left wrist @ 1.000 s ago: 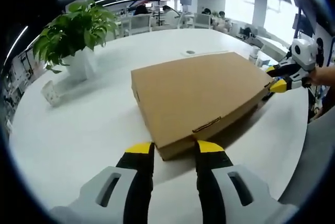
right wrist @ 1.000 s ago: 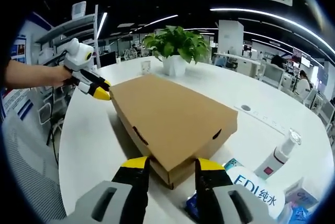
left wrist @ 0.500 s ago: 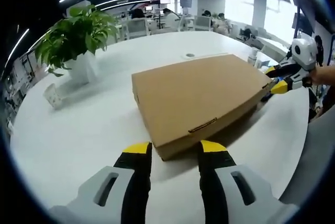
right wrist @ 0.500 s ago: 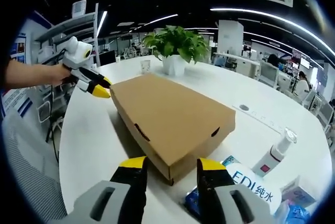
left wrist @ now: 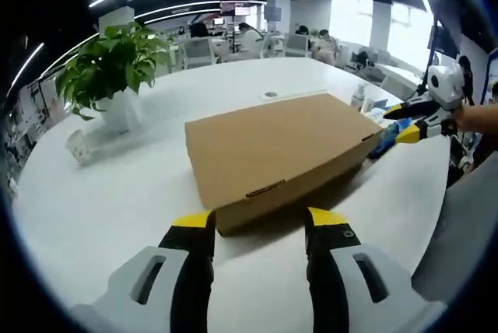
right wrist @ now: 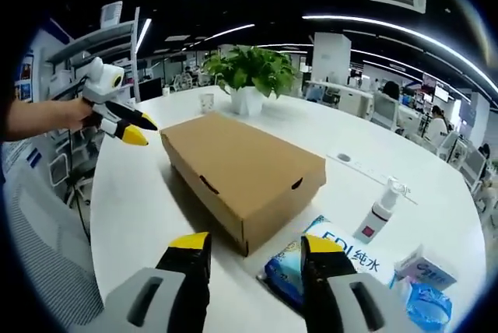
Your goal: Operate the shoe box by opening the lid, removing the specified soft item, and placing it in the target area until the item is outside and the box remains undamaged.
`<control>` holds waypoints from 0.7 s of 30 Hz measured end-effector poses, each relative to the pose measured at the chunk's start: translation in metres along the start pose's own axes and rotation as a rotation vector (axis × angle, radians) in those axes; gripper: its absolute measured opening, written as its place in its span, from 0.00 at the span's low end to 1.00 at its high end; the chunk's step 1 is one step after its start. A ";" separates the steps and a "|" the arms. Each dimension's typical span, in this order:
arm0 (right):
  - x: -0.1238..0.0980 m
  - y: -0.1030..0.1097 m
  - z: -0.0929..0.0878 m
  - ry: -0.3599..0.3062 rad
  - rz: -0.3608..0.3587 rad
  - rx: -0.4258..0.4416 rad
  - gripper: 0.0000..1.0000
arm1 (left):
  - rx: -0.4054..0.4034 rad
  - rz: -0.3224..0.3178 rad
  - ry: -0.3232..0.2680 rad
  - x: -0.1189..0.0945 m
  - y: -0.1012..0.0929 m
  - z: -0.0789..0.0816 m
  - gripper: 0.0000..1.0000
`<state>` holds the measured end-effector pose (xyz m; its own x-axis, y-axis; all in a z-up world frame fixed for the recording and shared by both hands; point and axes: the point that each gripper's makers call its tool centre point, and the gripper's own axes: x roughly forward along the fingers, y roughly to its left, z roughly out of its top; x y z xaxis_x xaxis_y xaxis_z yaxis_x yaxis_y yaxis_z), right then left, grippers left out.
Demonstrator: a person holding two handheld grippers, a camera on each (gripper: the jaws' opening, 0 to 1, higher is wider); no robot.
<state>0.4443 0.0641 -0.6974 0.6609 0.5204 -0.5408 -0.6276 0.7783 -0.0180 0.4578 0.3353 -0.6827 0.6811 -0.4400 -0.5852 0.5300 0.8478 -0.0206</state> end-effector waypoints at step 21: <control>-0.067 -0.013 -0.014 -0.050 -0.125 0.078 0.64 | -0.025 -0.070 -0.086 -0.048 -0.054 0.003 0.70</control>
<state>0.4021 0.0143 -0.6725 0.7527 0.4328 -0.4961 -0.5064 0.8622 -0.0162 0.3977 0.3096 -0.6511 0.6845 -0.5210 -0.5099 0.5653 0.8210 -0.0801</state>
